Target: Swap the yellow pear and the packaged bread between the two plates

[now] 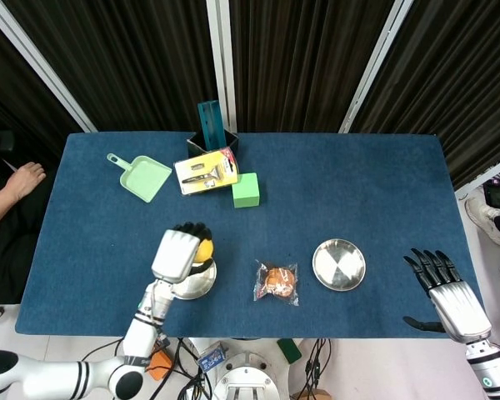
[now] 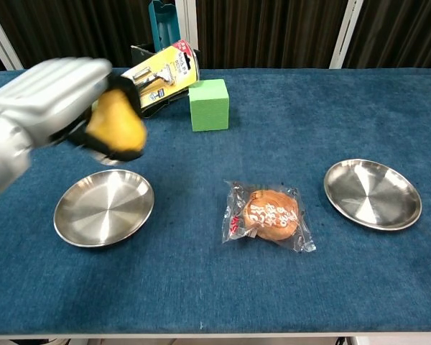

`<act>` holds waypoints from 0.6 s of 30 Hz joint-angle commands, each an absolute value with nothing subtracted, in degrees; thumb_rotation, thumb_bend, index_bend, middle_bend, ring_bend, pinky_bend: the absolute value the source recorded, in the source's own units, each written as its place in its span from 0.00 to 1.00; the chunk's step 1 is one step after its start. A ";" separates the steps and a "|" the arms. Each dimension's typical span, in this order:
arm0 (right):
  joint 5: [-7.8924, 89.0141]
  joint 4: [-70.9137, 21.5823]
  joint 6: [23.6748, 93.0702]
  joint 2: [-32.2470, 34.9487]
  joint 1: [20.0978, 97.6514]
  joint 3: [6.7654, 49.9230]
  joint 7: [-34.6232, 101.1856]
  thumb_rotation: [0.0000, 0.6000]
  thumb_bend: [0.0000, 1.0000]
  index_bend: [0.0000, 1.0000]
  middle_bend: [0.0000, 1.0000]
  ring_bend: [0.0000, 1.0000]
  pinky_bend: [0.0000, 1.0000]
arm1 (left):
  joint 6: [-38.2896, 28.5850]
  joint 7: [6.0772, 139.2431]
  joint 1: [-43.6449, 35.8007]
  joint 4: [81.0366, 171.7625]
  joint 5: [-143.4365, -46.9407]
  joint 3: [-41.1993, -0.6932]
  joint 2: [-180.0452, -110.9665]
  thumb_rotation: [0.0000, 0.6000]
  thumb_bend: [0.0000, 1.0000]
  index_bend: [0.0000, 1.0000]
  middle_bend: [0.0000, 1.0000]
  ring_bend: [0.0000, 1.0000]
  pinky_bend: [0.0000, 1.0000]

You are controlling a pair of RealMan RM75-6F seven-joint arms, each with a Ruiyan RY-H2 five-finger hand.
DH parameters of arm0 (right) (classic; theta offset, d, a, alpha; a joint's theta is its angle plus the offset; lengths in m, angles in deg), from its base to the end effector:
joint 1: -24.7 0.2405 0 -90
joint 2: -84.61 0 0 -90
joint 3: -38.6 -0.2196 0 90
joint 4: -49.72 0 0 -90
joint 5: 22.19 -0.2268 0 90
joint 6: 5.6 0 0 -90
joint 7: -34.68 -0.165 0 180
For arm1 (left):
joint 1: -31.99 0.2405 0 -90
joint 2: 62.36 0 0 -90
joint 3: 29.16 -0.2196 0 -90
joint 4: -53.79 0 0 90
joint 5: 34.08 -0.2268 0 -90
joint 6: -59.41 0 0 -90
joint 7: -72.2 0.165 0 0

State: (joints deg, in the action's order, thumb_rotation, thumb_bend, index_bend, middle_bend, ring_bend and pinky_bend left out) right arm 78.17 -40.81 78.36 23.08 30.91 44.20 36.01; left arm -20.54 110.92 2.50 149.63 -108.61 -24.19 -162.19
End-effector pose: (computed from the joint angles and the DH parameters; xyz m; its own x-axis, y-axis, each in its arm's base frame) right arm -0.2718 -0.1672 0.1028 0.5141 -0.1411 0.8460 -0.8413 -0.2753 0.4653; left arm -0.0789 0.2496 -0.0405 0.4019 0.0320 0.9151 0.8710 -0.3217 -0.3713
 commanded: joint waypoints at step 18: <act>77.70 -41.03 76.97 22.35 31.05 44.07 37.74 0.82 0.16 0.00 0.00 0.00 0.00 | -14.46 104.44 5.52 143.21 -110.47 -28.87 -162.79 1.00 0.11 0.40 0.32 0.29 0.36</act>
State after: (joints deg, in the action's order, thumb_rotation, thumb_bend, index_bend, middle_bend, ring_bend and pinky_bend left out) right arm 77.70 -41.04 76.96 22.34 31.05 44.07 37.74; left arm -14.50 104.41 5.48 143.14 -110.40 -28.87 -162.86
